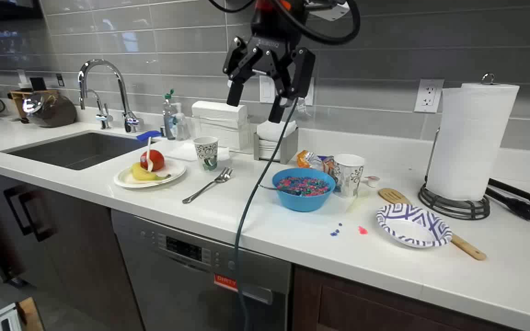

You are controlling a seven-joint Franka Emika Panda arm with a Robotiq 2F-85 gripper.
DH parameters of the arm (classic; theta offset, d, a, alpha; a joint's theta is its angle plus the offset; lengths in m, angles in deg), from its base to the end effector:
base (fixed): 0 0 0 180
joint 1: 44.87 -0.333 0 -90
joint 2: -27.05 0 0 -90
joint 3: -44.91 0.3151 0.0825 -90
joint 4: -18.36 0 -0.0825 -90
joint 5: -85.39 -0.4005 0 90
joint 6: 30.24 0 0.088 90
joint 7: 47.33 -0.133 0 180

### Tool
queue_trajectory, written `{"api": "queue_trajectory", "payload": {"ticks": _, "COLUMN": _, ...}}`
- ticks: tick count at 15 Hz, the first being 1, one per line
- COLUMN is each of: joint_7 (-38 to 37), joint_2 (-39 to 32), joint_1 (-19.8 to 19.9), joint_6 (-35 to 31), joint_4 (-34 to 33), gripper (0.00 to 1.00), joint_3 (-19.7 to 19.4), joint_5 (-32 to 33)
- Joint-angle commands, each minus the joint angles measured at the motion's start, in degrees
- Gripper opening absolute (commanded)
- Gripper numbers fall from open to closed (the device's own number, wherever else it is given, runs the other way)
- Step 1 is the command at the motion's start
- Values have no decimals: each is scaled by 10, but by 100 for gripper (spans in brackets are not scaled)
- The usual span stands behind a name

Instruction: Remove the spoon from the blue bowl

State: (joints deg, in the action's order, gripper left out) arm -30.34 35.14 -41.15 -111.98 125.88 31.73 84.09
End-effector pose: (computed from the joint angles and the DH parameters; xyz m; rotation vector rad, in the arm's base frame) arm 0.4684 -0.1439 0.5171 -2.9690 -0.0127 0.4238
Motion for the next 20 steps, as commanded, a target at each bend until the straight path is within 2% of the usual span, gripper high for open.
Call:
{"api": "queue_trajectory", "payload": {"ticks": 1, "joint_7": 2, "joint_2": -1, "joint_1": 14, "joint_6": 1, "joint_4": -2, "gripper": 100, "joint_3": 13, "joint_5": -2}}
{"api": "queue_trajectory", "payload": {"ticks": 11, "joint_7": 1, "joint_2": -9, "joint_1": 14, "joint_6": -8, "joint_4": -6, "gripper": 100, "joint_3": 12, "joint_5": -11}}
{"api": "queue_trajectory", "payload": {"ticks": 17, "joint_7": -75, "joint_2": -81, "joint_1": 17, "joint_6": -166, "joint_4": -9, "gripper": 100, "joint_3": 26, "joint_5": -61}}
{"api": "queue_trajectory", "payload": {"ticks": 20, "joint_7": -99, "joint_2": -130, "joint_1": 15, "joint_6": -210, "joint_4": -15, "gripper": 100, "joint_3": 39, "joint_5": -67}}
